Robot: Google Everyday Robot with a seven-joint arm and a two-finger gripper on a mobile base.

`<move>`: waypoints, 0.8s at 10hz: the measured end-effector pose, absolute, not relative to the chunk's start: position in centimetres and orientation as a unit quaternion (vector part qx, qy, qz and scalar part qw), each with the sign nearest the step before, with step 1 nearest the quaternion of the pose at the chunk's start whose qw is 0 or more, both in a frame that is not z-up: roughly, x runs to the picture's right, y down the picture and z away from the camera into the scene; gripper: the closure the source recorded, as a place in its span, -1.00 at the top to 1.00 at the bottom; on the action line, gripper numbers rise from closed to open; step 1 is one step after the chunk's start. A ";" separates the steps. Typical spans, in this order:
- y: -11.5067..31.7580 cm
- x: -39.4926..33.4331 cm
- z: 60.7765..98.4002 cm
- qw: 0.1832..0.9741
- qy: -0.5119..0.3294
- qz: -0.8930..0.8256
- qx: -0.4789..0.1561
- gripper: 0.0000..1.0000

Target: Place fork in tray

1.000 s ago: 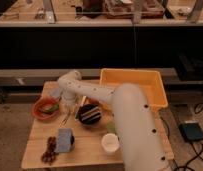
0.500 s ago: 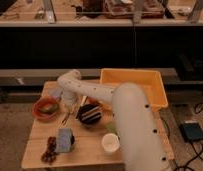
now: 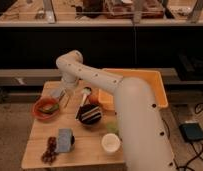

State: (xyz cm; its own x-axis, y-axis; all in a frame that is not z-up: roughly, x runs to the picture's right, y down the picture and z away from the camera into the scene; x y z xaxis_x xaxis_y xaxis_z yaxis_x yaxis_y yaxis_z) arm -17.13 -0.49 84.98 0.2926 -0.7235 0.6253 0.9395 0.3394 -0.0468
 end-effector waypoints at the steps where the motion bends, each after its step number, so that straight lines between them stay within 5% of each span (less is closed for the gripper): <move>1: -3.2 -16.0 84.2 0.779 -0.249 -0.538 -0.204 -1.00; 4: -8.1 -9.8 83.5 0.796 -0.223 -0.525 -0.205 -1.00; 8: -7.9 0.2 84.6 0.829 -0.189 -0.478 -0.223 -1.00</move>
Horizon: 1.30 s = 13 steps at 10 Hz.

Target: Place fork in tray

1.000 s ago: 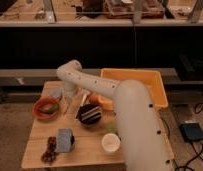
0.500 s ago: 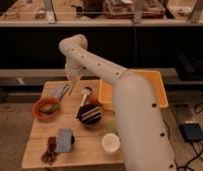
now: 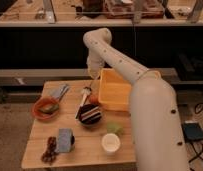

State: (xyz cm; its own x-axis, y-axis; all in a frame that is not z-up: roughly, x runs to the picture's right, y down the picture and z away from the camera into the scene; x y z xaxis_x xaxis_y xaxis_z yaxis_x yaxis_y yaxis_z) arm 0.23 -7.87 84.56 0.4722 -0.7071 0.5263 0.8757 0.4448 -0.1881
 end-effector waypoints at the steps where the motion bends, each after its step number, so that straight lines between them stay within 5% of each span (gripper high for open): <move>1: -7.4 2.0 84.8 0.834 -0.182 -0.469 -0.226 -1.00; 5: -4.6 12.5 85.1 0.869 -0.137 -0.406 -0.246 -0.99; 10: -0.5 19.2 85.0 0.927 -0.055 -0.261 -0.262 -0.05; 13: 0.4 17.7 84.8 0.954 -0.056 -0.172 -0.241 0.27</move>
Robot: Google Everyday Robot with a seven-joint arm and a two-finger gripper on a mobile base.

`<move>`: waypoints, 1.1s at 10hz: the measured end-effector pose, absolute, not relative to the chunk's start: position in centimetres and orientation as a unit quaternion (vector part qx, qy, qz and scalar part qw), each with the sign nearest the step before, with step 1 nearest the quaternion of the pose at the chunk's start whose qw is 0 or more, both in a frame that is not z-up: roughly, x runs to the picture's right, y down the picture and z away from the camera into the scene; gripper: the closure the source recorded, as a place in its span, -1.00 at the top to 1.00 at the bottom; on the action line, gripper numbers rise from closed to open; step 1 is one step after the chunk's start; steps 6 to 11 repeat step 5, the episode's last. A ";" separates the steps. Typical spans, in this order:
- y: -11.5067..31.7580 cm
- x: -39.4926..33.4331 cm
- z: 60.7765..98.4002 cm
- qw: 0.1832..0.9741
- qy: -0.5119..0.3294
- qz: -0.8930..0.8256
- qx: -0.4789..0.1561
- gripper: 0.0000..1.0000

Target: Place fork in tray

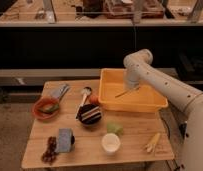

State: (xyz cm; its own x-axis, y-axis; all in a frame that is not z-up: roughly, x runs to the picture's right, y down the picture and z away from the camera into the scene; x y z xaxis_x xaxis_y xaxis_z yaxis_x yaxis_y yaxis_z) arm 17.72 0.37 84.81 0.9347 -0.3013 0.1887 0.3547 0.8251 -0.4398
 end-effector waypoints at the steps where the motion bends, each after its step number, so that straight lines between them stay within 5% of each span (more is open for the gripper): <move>1: 0.5 17.7 84.7 0.957 -0.055 -0.159 -0.238 0.27; 11: 0.5 17.3 84.8 0.958 -0.056 -0.155 -0.236 0.27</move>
